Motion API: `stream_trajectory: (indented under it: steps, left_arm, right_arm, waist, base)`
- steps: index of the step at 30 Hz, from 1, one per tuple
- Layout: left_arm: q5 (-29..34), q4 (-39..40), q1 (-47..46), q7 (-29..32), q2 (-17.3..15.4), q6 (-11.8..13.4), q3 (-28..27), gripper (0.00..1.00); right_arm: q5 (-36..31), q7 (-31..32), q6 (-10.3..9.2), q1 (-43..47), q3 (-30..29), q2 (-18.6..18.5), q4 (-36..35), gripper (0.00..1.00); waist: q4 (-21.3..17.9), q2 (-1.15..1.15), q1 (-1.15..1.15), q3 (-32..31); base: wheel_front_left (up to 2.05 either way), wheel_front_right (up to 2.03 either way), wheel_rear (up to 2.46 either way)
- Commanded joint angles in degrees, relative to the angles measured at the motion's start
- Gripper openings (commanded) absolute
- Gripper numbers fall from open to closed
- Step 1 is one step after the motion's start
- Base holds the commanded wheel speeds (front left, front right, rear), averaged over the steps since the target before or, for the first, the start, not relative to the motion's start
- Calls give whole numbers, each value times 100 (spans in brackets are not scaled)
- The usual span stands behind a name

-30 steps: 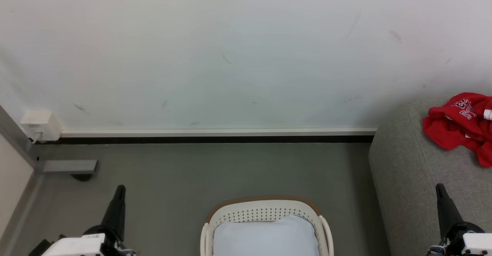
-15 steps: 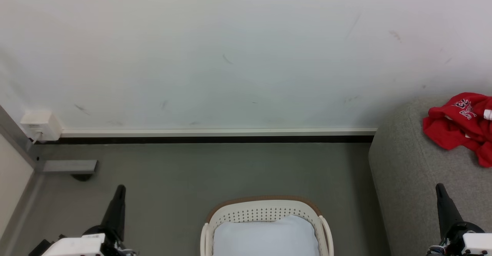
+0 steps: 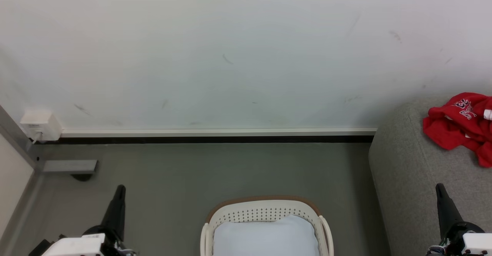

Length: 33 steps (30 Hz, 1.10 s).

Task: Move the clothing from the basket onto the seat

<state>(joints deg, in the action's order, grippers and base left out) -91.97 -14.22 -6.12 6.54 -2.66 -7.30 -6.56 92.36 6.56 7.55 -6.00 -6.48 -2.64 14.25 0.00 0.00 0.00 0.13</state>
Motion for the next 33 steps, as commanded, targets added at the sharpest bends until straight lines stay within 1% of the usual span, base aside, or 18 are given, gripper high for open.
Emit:
stream_trajectory:
  steps: [1,33]
  left_arm:
    - [-79,20,-50,22,-41,-38,-8,0]
    - [-79,19,-49,21,-41,-38,-7,0]
  right_arm:
    - [9,16,-12,-70,-21,-45,-32,0]
    - [9,16,-12,-69,-20,-45,-32,0]
  waist:
    - [0,0,0,0]
    - [0,0,0,0]
  base:
    - [0,0,0]
    - [0,0,0]
